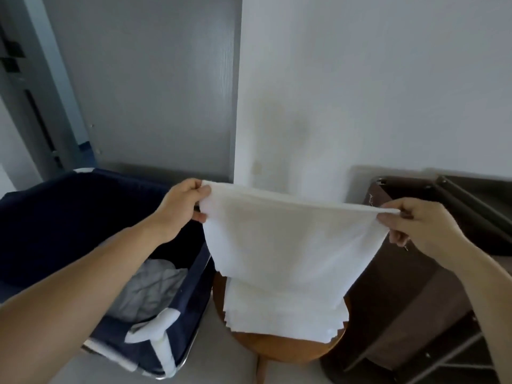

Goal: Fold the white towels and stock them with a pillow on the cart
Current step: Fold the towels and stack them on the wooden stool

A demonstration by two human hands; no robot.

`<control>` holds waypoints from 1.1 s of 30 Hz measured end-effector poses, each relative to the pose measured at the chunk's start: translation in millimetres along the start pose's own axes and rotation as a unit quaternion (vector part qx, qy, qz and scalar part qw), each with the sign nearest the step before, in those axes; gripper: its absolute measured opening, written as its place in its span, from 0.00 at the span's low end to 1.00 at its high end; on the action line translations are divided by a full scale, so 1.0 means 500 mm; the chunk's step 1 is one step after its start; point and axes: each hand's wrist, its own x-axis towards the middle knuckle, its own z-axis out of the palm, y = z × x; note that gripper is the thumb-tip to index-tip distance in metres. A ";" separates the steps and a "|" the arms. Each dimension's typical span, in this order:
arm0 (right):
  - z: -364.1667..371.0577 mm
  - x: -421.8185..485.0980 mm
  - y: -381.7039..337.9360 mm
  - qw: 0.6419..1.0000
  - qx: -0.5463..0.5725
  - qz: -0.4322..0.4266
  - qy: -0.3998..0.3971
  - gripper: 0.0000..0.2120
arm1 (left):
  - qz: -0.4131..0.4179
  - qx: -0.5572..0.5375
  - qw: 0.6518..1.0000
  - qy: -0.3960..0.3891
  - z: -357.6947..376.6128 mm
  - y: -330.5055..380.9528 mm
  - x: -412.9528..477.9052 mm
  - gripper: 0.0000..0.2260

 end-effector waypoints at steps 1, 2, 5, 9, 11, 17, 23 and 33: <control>0.006 -0.022 0.017 0.999 -0.016 0.012 -0.032 0.02 | -0.020 0.004 0.999 -0.039 -0.011 -0.024 -0.026 0.08; 0.012 -0.041 0.034 0.997 -0.028 0.022 -0.066 0.02 | -0.039 0.014 0.996 -0.083 -0.021 -0.044 -0.048 0.08; 0.031 -0.070 0.065 0.986 -0.059 0.047 -0.151 0.02 | -0.081 0.067 0.980 -0.167 -0.045 -0.089 -0.077 0.10; 0.061 -0.059 0.083 0.986 -0.057 0.048 -0.149 0.03 | -0.096 0.101 0.977 -0.163 -0.045 -0.117 -0.061 0.11; 0.076 -0.037 0.085 0.991 -0.048 0.043 -0.115 0.02 | -0.090 0.106 0.981 -0.135 -0.032 -0.118 -0.035 0.12; 0.132 0.103 0.134 0.998 -0.030 0.059 -0.004 0.05 | -0.094 0.091 0.988 -0.080 0.050 -0.132 0.118 0.11; 0.241 0.276 0.278 0.982 0.029 0.160 -0.098 0.05 | -0.167 0.137 0.974 -0.074 0.148 -0.253 0.287 0.10; 0.422 0.449 0.458 0.953 0.088 0.278 -0.079 0.04 | -0.263 0.211 0.941 -0.008 0.290 -0.488 0.474 0.09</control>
